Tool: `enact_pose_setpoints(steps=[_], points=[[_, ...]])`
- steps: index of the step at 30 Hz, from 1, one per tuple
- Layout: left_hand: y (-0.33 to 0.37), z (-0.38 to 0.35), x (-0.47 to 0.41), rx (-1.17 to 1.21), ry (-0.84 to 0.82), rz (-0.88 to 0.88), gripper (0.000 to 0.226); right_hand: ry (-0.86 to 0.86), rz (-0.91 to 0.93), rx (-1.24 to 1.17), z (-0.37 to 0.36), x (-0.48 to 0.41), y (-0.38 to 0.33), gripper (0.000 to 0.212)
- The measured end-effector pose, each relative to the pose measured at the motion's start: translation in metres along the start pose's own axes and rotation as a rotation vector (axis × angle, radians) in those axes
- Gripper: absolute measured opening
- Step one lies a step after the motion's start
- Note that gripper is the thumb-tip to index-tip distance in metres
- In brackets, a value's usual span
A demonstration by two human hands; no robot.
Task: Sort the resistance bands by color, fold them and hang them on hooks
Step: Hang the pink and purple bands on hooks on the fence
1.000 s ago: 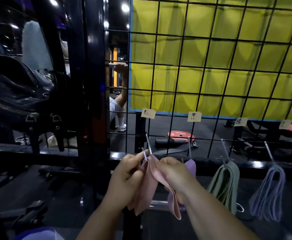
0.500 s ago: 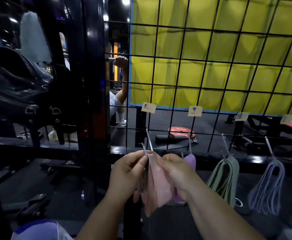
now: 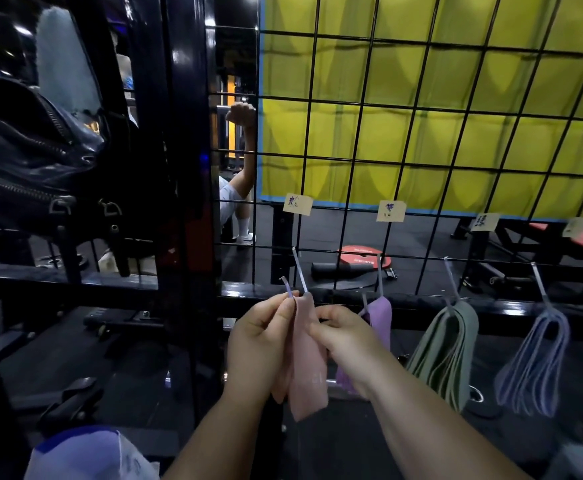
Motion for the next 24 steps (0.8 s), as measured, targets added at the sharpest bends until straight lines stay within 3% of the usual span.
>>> enact_pose_setpoints(steps=[4, 7, 10, 17, 24], points=[[-0.008, -0.004, 0.005, -0.007, 0.013, 0.001, 0.017, -0.010, 0.016, 0.081, -0.003, 0.001, 0.004, 0.025], [-0.014, -0.005, 0.007, -0.100, 0.032, -0.027, 0.027, 0.065, 0.017, 0.100, 0.004, 0.000, 0.009, 0.010], [-0.022, -0.005, 0.006, -0.133, 0.047, -0.030, 0.022, 0.103, 0.030, 0.187, 0.007, 0.004, 0.010, 0.010], [-0.047, -0.012, 0.010, -0.156, 0.048, 0.027, 0.016, 0.058, -0.033, 0.156, 0.000, 0.001, 0.031, 0.020], [-0.070, -0.015, 0.025, -0.241, 0.090, -0.021, 0.026, -0.008, -0.050, 0.162, -0.012, 0.009, 0.055, 0.023]])
Point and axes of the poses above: each hand's wrist, its own x-axis away from the middle knuckle, its own z-axis out of the back of the hand, y = z × x, the point moved 8 cm from there along -x, towards the middle knuckle, and after that the axes turned 3 degrees about y, right-handed, at the moved point
